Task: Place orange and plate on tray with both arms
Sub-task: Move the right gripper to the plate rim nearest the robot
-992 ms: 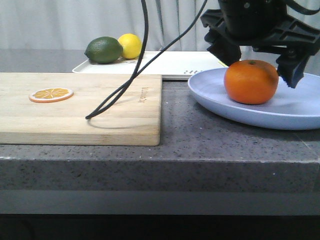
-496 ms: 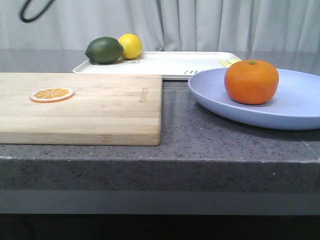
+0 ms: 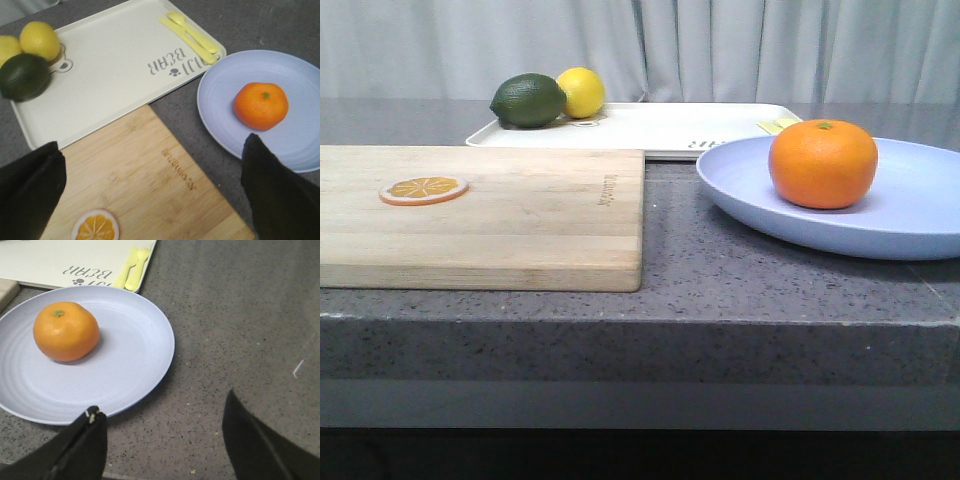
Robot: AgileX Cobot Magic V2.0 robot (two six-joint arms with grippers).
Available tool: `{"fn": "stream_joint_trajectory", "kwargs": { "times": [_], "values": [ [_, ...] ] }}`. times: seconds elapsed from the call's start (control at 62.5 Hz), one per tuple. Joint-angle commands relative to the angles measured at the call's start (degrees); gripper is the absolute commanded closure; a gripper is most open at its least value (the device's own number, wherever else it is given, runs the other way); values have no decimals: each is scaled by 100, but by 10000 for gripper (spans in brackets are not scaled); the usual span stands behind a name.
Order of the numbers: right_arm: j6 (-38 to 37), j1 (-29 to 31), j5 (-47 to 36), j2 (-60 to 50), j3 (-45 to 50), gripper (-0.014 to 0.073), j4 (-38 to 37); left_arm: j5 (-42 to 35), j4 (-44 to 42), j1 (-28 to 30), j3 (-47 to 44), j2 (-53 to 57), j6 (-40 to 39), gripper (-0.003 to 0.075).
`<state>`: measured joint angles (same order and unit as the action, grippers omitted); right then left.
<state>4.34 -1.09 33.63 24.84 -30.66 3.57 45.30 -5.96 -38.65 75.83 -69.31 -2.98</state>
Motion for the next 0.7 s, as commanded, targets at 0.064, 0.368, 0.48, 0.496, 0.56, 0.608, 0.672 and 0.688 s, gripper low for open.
{"fn": "stream_joint_trajectory", "kwargs": {
  "times": [0.064,0.368,0.48,0.496,0.56,0.608,0.672,0.688],
  "values": [
    [28,30,-396,81,-206,86,-44,-329,30,120,-801,1119,-58,28],
    [28,30,-296,86,-206,86,-44,-283,271,120,-2405,2924,-58,28],
    [28,30,-153,86,-206,86,-44,-283,271,120,-2744,3394,-58,28],
    [28,30,-129,86,-206,86,-44,-283,271,120,-2771,3439,-58,28],
    [28,30,8,92,-206,86,-44,-271,271,120,-2866,3610,-58,28],
    [28,30,100,125,-206,86,-44,-260,271,120,-2890,3661,-58,28],
    [28,30,256,208,-234,86,-44,-260,271,120,-2890,3670,-58,28],
    [28,30,288,230,-255,86,-44,-260,271,120,-2890,3670,-58,28]
  ]
}}
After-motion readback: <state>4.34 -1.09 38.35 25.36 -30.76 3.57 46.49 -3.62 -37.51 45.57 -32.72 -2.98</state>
